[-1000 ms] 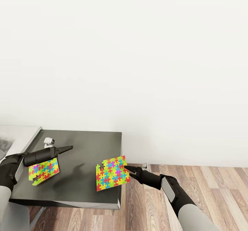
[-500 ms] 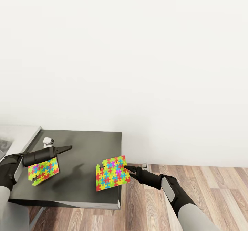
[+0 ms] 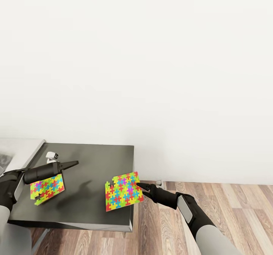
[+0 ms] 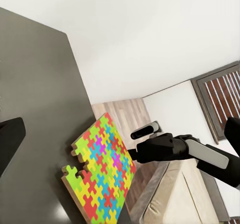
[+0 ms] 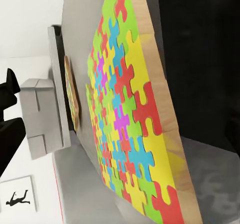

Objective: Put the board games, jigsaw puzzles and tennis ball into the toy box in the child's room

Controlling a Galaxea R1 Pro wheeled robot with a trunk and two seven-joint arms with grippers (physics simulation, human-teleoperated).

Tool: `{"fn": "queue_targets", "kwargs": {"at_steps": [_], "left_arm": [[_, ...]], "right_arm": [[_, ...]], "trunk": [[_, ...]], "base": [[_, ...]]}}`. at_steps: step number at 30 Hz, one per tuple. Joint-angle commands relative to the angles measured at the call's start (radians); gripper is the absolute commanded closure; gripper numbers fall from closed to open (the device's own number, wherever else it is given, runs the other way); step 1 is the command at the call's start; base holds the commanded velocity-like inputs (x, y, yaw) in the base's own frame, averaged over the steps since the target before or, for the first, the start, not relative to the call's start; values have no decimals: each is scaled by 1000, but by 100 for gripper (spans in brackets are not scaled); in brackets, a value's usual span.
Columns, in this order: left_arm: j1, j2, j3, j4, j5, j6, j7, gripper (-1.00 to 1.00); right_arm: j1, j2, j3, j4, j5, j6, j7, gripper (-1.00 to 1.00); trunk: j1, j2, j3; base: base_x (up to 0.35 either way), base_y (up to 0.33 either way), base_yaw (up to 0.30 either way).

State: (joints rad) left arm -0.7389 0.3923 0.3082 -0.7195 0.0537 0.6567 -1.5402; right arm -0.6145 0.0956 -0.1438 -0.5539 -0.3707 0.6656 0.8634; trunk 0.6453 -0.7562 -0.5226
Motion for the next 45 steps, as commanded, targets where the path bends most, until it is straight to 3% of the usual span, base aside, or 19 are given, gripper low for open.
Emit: {"fn": "queue_targets", "kwargs": {"at_steps": [1, 6, 45], "left_arm": [[-1, 1, 0, 0, 0, 11, -4, -100], [-1, 1, 0, 0, 0, 11, -4, -100], [3, 16, 2, 2, 2, 24, -5, -100]], "right_arm": [[-1, 1, -5, 0, 0, 6, 2, -100], [-1, 1, -5, 0, 0, 6, 2, -100], [-1, 1, -4, 0, 0, 7, 2, -100]], "trunk": [[4, -8, -4], [23, -43, -20], [23, -43, -20]], "base": [[0, 0, 0], [0, 0, 0], [43, 33, 0]]}}
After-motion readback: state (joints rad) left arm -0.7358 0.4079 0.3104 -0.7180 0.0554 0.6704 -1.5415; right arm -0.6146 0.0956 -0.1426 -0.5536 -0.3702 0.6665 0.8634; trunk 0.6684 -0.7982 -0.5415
